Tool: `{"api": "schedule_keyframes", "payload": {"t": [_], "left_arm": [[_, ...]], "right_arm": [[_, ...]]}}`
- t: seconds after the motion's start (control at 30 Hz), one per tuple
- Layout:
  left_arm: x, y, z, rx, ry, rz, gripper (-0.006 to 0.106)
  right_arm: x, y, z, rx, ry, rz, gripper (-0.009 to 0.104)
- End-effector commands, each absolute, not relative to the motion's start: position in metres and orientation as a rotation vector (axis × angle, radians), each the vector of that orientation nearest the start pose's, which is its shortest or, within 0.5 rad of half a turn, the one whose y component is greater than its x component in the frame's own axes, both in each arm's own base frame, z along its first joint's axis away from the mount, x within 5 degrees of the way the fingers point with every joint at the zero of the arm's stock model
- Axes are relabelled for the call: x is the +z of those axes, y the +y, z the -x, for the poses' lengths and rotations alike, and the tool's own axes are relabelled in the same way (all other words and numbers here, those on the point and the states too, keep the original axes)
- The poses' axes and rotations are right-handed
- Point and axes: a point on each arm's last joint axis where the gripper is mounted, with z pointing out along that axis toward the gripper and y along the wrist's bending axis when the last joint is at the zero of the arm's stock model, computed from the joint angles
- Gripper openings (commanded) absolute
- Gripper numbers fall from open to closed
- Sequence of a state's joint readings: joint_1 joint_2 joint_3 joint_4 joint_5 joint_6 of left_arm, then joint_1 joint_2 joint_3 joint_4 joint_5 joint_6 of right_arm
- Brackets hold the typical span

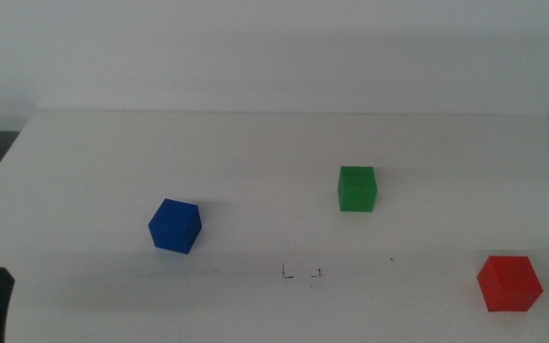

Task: Stack red cubes first, then green, then blue cubes in a specific spot.

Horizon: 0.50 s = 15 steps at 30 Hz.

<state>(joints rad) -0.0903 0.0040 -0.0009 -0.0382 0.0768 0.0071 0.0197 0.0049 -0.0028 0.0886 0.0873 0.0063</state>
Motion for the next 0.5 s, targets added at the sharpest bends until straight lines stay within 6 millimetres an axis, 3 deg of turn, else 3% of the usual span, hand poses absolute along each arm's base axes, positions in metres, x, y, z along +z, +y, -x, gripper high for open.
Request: {"api": "schedule_keyframes", "payload": {"t": [0.0, 0.13, 0.33, 0.47], "left_arm": [[0.207, -0.005, -0.056, -0.102, 1.547, -0.043, 0.091], [0.207, -0.005, -0.056, -0.102, 1.547, -0.043, 0.091], [0.207, -0.005, -0.056, -0.102, 1.547, -0.043, 0.091], [0.207, -0.005, -0.056, -0.102, 1.547, -0.043, 0.091]], "right_arm": [[0.204, 0.002, -0.056, 0.092, 1.607, -0.057, 0.092], [0.228, 0.004, -0.047, 0.117, 1.700, -0.049, 0.092], [0.289, 0.006, -0.038, 0.133, 1.712, -0.034, 0.092], [0.327, 0.007, -0.042, 0.137, 1.849, -0.019, 0.092]]}}
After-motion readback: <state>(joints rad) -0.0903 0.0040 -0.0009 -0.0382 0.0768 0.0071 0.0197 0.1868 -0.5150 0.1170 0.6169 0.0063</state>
